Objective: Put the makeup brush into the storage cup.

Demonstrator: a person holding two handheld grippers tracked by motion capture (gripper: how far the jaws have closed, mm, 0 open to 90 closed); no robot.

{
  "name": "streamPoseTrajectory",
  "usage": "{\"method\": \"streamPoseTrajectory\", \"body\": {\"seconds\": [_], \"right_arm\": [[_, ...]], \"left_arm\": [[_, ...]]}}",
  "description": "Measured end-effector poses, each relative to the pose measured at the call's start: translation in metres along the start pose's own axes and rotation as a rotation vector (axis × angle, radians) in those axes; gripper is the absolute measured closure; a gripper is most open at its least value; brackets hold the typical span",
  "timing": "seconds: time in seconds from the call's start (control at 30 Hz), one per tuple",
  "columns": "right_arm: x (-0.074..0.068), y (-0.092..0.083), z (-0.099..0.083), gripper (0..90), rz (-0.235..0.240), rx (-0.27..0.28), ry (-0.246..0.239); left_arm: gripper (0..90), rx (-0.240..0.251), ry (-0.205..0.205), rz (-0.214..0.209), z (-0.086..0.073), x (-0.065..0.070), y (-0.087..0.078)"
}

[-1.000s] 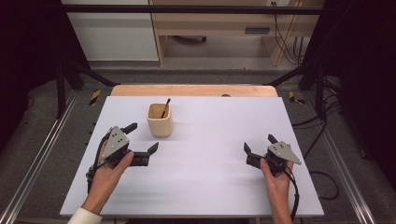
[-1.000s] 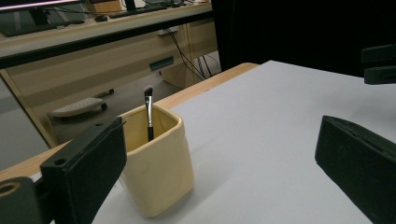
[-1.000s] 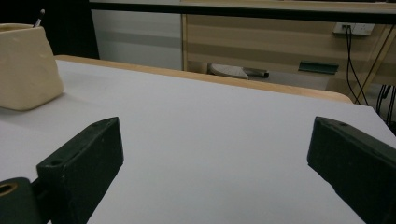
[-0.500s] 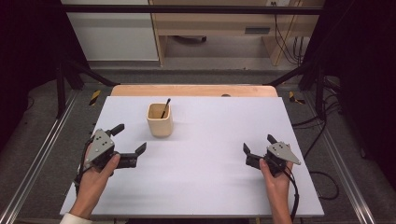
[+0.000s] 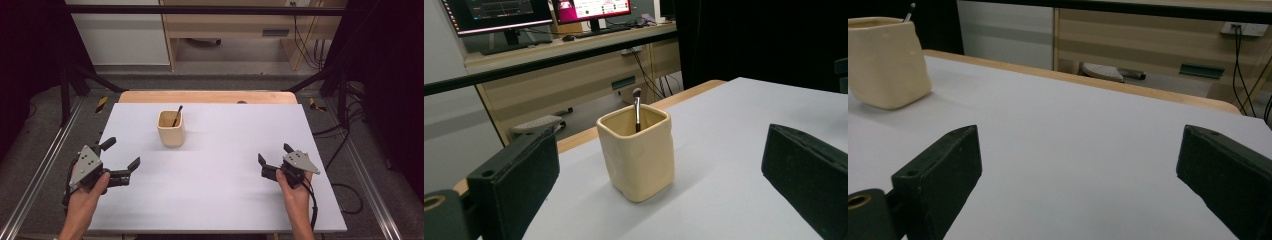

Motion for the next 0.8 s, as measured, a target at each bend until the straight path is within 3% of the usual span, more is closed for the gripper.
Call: {"method": "streamPoseTrajectory", "body": {"seconds": [0.1, 0.37, 0.8], "right_arm": [[-0.004, -0.003, 0.003, 4.6, 0.014, -0.017, -0.038], [-0.011, -0.017, 0.006, 6.1, 0.076, -0.016, -0.081], [0.005, -0.047, -0.001, 4.4, 0.046, 0.023, -0.080]], "left_arm": [[1.8, 0.002, -0.003, 0.003, -0.005, -0.004, -0.005], [1.8, 0.021, -0.021, 0.015, -0.015, -0.008, -0.017], [1.7, 0.023, -0.049, 0.025, -0.033, -0.012, -0.022]]}}
Point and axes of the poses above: each handheld gripper's, and its own axes: y roughly forward along the jaws, z roughly out of its top, x roughly to its right, the point moved 6 cm from there along y, roughly forward along the jaws, and after that the axes turned 4 degrees about z, right-handed, at the moved point
